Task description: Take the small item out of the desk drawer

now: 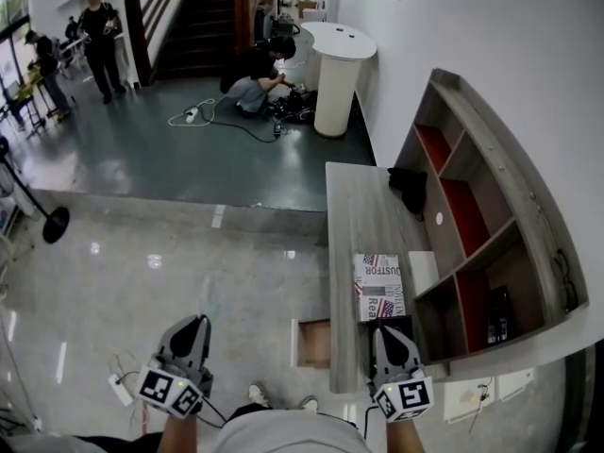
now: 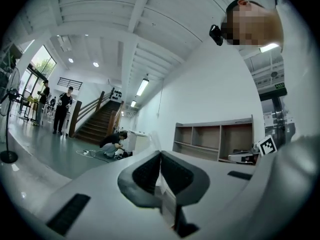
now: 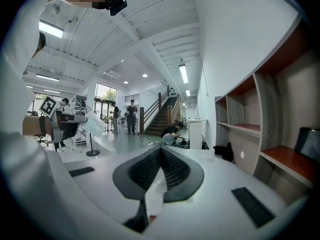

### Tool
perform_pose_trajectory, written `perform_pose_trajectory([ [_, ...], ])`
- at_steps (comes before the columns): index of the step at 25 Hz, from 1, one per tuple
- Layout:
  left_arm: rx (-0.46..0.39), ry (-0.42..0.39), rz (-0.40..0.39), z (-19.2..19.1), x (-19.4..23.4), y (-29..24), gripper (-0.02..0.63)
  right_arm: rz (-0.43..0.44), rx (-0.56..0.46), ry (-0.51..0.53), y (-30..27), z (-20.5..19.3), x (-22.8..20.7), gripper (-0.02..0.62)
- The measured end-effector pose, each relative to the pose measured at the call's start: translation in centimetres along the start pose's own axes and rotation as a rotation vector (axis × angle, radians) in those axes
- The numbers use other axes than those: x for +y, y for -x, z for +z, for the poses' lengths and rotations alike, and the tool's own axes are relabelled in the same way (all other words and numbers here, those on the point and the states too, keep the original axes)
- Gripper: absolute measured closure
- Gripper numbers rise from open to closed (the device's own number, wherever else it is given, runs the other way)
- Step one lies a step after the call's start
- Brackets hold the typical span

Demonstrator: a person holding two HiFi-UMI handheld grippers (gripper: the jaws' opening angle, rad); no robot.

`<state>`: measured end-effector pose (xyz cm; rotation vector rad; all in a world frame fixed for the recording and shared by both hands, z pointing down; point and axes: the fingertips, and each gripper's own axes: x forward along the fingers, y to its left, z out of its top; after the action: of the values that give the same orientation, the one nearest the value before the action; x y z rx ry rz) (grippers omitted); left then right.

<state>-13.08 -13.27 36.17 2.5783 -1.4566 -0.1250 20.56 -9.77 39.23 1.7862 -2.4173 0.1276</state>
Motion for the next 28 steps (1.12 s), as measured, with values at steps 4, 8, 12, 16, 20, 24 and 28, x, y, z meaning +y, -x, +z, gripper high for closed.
perform_pose_trajectory([
  [4, -0.024, -0.025, 0.026, 0.7, 1.1, 0.8, 0.588, -0.017, -0.005, -0.003, -0.5, 0.3, -0.2, 0.575],
  [8, -0.037, -0.028, 0.032, 1.0, 2.0, 0.7, 0.588, -0.032, -0.014, -0.006, -1.1, 0.8, -0.1, 0.575],
  [12, -0.042, -0.030, 0.015, 1.2, 2.2, 0.5, 0.588, -0.028, -0.023, -0.006, -1.7, 1.2, 0.6, 0.575],
  [16, -0.050, -0.025, 0.003, 1.3, 2.2, 0.6, 0.588, -0.014, -0.024, -0.005, -2.1, 1.3, 1.8, 0.575],
  [20, -0.063, -0.026, 0.001, 1.4, 2.4, 1.1, 0.588, 0.000, -0.020, -0.008, -2.3, 1.0, 2.9, 0.575],
  [24, -0.081, -0.041, 0.005, 1.8, 2.4, 1.7, 0.588, 0.007, -0.027, -0.010, -2.4, 1.1, 3.4, 0.575],
  [28, -0.085, -0.046, 0.010, 1.9, 2.6, 2.5, 0.588, 0.018, -0.040, 0.001, -2.3, 1.5, 4.1, 0.575],
])
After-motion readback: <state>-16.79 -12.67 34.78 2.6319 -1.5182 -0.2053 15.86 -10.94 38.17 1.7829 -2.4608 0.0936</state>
